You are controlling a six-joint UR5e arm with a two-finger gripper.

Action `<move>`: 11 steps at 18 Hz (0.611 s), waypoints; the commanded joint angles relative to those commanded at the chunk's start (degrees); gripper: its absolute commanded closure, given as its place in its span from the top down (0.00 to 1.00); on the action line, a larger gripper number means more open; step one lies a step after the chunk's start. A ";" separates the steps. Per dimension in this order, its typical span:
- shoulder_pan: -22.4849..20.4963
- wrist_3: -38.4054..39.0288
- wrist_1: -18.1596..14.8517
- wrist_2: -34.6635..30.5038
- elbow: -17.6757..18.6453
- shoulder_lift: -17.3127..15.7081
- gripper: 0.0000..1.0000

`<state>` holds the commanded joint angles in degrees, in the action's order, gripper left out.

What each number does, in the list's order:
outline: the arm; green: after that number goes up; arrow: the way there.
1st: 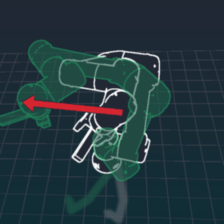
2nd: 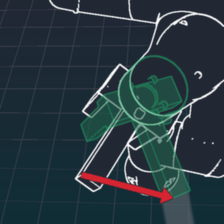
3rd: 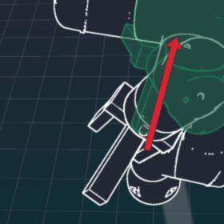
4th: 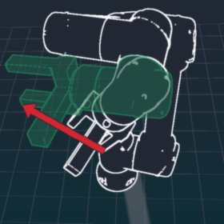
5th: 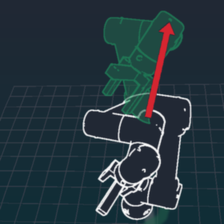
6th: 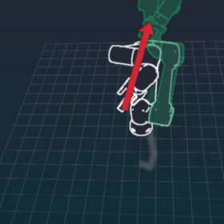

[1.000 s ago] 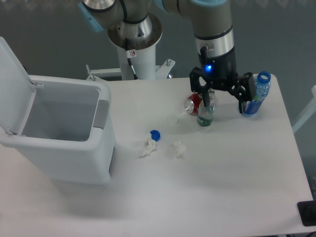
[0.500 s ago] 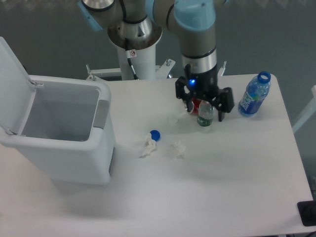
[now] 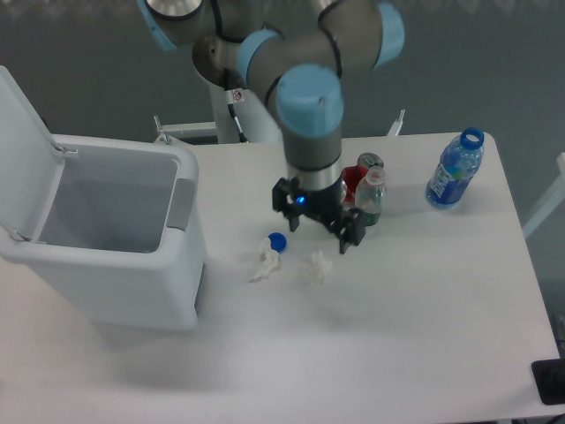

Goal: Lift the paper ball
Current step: 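Move the open gripper over the crumpled white paper ball near the blue cap, then lower the gripper and close it on the white paper ball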

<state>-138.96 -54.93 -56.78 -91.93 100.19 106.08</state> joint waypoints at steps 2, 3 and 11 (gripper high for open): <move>0.44 -0.09 -0.18 -0.18 0.53 1.23 1.00; 0.96 -0.09 -0.18 -0.09 0.79 1.49 1.00; 2.20 -0.09 -0.62 -1.84 2.55 4.22 1.00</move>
<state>-136.76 -55.02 -57.39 -93.78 102.74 110.30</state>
